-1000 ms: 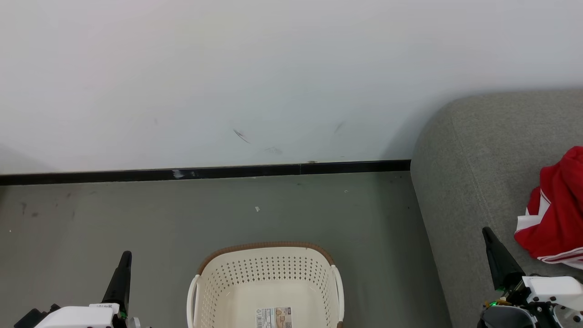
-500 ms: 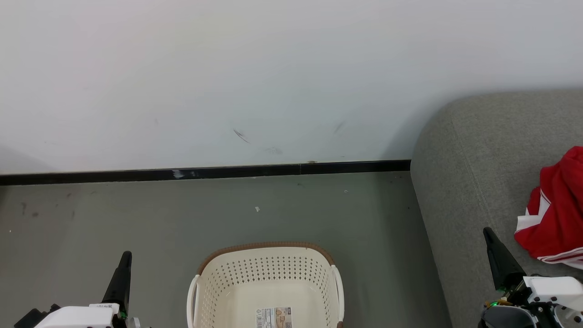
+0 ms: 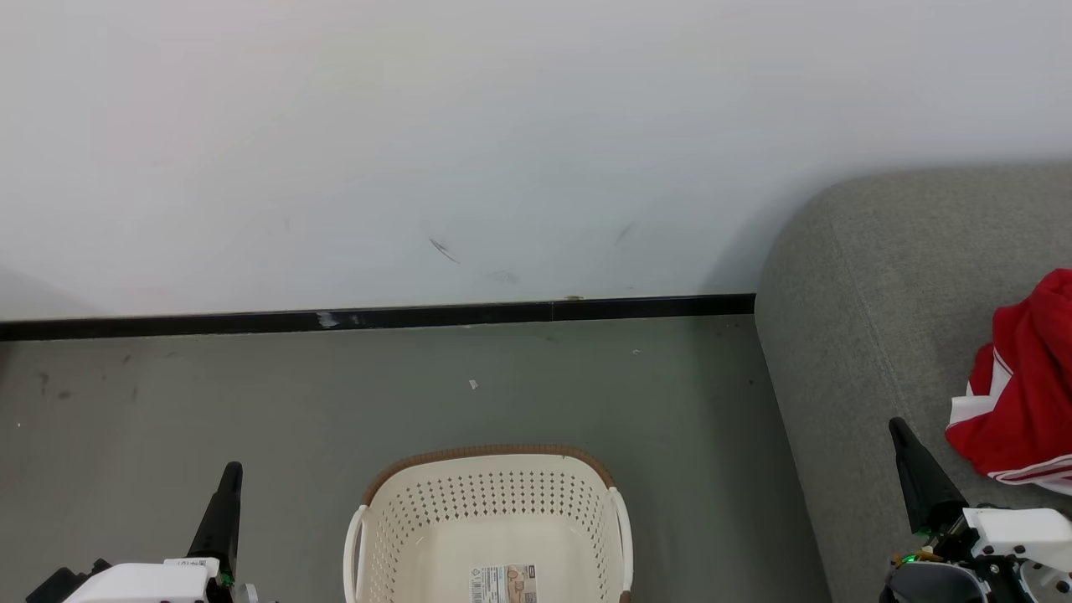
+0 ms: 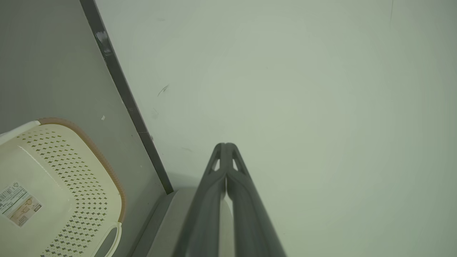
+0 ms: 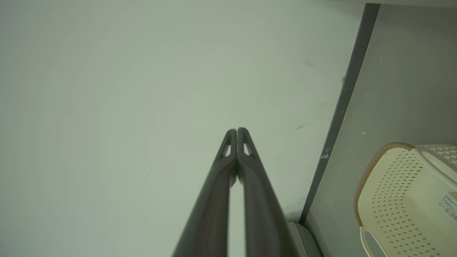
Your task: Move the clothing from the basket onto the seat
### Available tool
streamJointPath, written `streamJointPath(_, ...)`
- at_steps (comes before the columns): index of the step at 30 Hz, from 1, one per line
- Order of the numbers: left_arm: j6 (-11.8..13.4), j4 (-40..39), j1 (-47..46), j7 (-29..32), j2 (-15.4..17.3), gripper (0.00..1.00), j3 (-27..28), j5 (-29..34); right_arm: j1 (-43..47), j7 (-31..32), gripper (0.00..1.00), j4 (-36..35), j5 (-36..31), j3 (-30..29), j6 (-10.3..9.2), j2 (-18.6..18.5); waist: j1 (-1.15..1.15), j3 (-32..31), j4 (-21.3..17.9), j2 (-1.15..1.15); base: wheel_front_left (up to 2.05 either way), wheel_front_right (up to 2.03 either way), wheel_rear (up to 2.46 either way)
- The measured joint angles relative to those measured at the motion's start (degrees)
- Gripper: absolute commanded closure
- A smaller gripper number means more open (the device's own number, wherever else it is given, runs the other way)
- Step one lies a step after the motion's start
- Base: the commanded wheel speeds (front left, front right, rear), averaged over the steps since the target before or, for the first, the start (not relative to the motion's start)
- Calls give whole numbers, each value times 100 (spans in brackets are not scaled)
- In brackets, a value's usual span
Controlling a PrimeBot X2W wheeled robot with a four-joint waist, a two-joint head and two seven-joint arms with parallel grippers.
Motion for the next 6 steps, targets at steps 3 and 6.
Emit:
streamJointPath(3,0,1,-1,0,0,100,0,0,0,1,100,1,0,-2,0,1,0,0,0,0,0,0,0)
streamJointPath(6,0,2,-2,0,0,100,0,0,0,9,100,2,0,-7,0,2,0,0,0,0,0,0,0)
